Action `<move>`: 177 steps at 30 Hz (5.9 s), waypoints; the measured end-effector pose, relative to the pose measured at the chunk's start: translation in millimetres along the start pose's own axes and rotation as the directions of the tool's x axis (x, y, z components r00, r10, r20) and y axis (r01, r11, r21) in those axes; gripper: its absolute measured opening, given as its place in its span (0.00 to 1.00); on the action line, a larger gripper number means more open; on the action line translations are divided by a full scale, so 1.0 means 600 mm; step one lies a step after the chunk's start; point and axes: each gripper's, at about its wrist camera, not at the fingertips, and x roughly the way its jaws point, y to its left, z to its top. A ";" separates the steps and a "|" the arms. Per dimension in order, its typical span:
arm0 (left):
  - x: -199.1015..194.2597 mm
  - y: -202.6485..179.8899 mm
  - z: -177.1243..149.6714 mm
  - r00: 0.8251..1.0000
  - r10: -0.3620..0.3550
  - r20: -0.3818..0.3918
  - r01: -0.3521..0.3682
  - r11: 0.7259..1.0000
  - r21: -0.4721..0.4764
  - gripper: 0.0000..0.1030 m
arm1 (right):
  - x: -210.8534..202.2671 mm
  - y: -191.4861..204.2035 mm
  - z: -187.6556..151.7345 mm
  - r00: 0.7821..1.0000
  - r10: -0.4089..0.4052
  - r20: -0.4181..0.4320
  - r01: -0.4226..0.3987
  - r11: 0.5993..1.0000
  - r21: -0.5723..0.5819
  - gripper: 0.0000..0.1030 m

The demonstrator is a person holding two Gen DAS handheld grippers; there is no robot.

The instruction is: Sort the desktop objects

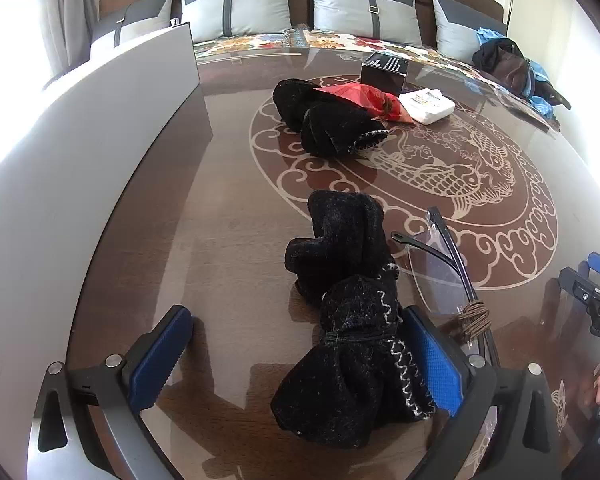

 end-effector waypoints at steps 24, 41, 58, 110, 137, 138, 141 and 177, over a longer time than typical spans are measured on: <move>-0.081 0.064 -0.058 0.998 -0.041 0.044 0.041 0.999 -0.004 0.29 | -0.021 0.264 0.075 0.932 0.284 -0.224 -0.296 0.955 -0.021 0.63; -0.278 0.276 0.005 0.964 -0.055 0.260 0.110 0.973 -0.205 0.29 | -0.164 0.376 0.166 0.928 0.356 -0.106 -0.370 0.911 -0.183 0.12; -0.171 0.481 -0.039 0.995 0.104 -0.002 -0.098 0.935 -0.339 0.70 | -0.083 0.781 0.181 0.827 0.498 -0.262 -0.561 0.763 -0.321 0.52; -0.037 -0.120 -0.050 0.994 -0.107 -0.017 0.108 0.981 0.160 1.00 | -0.012 0.025 -0.019 0.999 0.042 0.017 -0.041 0.997 -0.062 1.00; 0.106 -0.049 0.193 0.999 -0.015 0.031 0.014 0.999 0.037 0.38 | -0.020 0.028 -0.020 0.999 0.010 0.034 -0.007 0.997 -0.075 1.00; 0.101 -0.050 0.188 0.999 -0.016 0.032 0.014 0.998 0.056 0.35 | -0.019 0.028 -0.020 0.999 0.010 0.034 -0.007 0.997 -0.075 1.00; 0.081 -0.044 0.159 0.998 -0.042 0.035 0.039 0.995 0.091 0.35 | -0.019 0.028 -0.020 0.999 0.010 0.034 -0.007 0.997 -0.075 1.00; -0.050 0.035 -0.050 0.983 -0.147 0.111 0.141 0.988 0.056 0.35 | -0.020 0.054 0.007 0.999 0.048 0.000 -0.048 0.998 -0.043 1.00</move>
